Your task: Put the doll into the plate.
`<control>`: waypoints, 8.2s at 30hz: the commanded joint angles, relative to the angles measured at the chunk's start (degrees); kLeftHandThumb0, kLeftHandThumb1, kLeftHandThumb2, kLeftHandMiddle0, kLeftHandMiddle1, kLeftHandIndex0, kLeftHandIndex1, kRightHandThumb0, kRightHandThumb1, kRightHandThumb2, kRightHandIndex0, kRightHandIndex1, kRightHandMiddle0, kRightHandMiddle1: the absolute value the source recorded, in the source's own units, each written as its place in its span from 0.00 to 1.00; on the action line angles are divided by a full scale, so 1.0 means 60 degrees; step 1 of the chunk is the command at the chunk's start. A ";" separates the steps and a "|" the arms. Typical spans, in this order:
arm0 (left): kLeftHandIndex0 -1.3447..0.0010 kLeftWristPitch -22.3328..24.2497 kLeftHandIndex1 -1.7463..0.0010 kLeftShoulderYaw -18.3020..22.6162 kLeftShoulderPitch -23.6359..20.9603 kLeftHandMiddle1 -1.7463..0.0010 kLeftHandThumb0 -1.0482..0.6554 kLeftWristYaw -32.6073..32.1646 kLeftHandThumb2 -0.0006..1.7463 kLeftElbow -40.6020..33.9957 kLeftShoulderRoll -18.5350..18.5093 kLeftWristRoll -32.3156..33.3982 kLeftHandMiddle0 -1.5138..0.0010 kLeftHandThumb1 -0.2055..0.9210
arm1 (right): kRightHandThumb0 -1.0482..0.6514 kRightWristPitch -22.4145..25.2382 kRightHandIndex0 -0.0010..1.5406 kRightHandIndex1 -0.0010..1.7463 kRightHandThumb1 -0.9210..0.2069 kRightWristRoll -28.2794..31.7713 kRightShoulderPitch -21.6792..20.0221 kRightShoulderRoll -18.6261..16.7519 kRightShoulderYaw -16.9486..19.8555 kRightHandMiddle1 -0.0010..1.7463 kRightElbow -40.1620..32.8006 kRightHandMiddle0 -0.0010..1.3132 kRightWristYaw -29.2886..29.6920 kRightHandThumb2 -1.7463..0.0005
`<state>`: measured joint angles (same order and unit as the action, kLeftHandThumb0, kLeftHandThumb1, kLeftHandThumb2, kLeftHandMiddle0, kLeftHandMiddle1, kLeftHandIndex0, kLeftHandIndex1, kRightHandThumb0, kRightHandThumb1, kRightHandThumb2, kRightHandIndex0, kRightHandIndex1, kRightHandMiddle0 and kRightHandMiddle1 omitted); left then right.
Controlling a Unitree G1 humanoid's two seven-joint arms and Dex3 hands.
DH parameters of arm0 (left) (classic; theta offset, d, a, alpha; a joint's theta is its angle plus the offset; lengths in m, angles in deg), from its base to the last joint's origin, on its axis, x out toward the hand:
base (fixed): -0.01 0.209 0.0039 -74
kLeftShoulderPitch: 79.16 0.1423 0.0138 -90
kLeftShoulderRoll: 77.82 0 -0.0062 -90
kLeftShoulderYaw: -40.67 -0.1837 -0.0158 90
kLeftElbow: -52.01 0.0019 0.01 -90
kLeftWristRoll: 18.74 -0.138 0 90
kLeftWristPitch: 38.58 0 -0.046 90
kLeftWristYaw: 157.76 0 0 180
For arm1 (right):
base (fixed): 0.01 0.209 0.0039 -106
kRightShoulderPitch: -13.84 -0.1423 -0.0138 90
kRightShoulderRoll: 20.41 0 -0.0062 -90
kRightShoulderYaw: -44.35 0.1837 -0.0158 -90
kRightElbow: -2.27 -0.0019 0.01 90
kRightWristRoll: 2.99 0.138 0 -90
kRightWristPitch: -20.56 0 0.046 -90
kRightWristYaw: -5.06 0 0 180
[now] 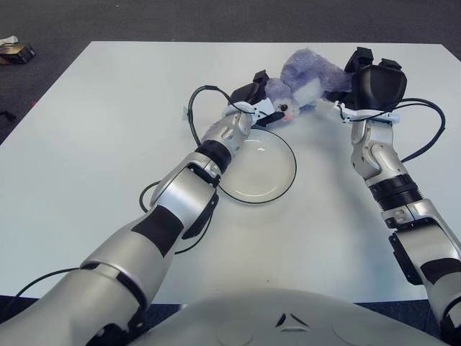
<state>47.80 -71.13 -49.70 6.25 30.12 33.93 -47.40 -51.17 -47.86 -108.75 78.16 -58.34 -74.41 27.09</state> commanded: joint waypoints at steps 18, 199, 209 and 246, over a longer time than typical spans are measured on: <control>0.65 -0.0145 0.00 0.0080 -0.0133 0.09 0.85 0.0064 0.53 0.0265 -0.0223 0.0067 0.64 0.65 | 0.17 -0.1455 0.21 0.08 0.00 0.1985 0.1355 -0.0427 0.1676 0.29 -0.1795 0.15 -0.0630 0.60; 0.62 0.3340 0.00 0.1324 -0.0798 0.00 0.86 1.2681 0.63 -0.3877 -0.4789 0.3677 0.68 0.60 | 0.13 -0.2049 0.18 0.00 0.00 0.3519 0.0394 -0.1211 0.1929 0.13 0.1607 0.18 -0.0469 0.57; 0.61 0.4367 0.00 0.0897 -0.0761 0.00 0.86 1.3395 0.64 -0.4457 -0.5097 0.3423 0.68 0.59 | 0.13 -0.1982 0.19 0.00 0.00 0.3555 0.0404 -0.1148 0.1976 0.12 0.1522 0.18 -0.0549 0.57; 0.58 0.6125 0.00 0.0286 -0.0096 0.00 0.86 1.5816 0.63 -0.6496 -0.6356 0.3772 0.69 0.61 | 0.12 -0.1864 0.21 0.01 0.00 0.3547 0.0323 -0.0973 0.2020 0.13 0.1503 0.20 -0.0656 0.57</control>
<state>83.50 -68.89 -51.48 100.02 -6.43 -2.73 -25.30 -62.47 -26.54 -105.99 71.27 -46.87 -65.43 23.34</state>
